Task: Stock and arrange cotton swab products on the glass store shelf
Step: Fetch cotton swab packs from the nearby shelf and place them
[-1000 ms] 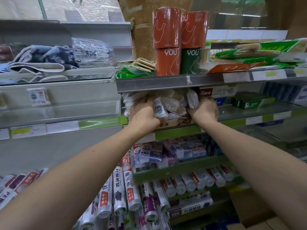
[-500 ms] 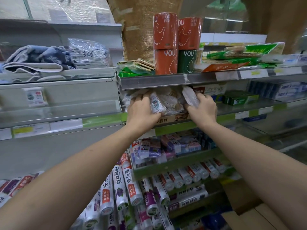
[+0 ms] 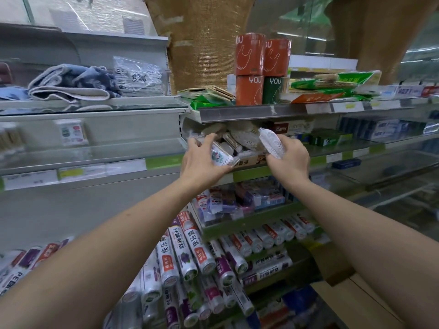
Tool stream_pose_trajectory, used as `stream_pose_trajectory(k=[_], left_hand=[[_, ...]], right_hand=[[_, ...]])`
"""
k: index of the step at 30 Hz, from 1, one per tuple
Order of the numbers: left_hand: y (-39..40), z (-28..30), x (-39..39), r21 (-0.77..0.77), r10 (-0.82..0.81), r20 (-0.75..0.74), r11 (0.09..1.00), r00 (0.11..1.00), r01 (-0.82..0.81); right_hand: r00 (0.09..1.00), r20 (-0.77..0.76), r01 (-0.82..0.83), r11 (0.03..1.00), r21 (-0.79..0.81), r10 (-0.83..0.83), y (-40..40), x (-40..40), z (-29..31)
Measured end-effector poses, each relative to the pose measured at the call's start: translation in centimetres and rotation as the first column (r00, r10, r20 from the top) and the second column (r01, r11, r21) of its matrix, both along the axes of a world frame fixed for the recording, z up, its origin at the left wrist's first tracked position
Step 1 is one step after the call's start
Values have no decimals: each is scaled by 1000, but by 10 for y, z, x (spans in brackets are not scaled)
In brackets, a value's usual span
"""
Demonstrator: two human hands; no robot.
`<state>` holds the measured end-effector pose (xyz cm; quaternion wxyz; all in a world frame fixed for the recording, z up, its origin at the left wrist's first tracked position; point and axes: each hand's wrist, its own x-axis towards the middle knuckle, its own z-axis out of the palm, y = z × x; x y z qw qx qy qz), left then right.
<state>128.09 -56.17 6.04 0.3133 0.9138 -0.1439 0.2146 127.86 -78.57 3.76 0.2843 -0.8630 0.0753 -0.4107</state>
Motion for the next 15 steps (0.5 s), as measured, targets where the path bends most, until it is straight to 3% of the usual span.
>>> stream_pose_trajectory(k=[10,15], left_hand=[[91,0,-31,-142,81,-11,987,997,-81],[155,6,-38,-326,184,-84,924,979,-201]], right_hand=[[971,131,-195,980,-43,199,98,-26,1],[934,130,-344,935,84,332,160,-28,16]])
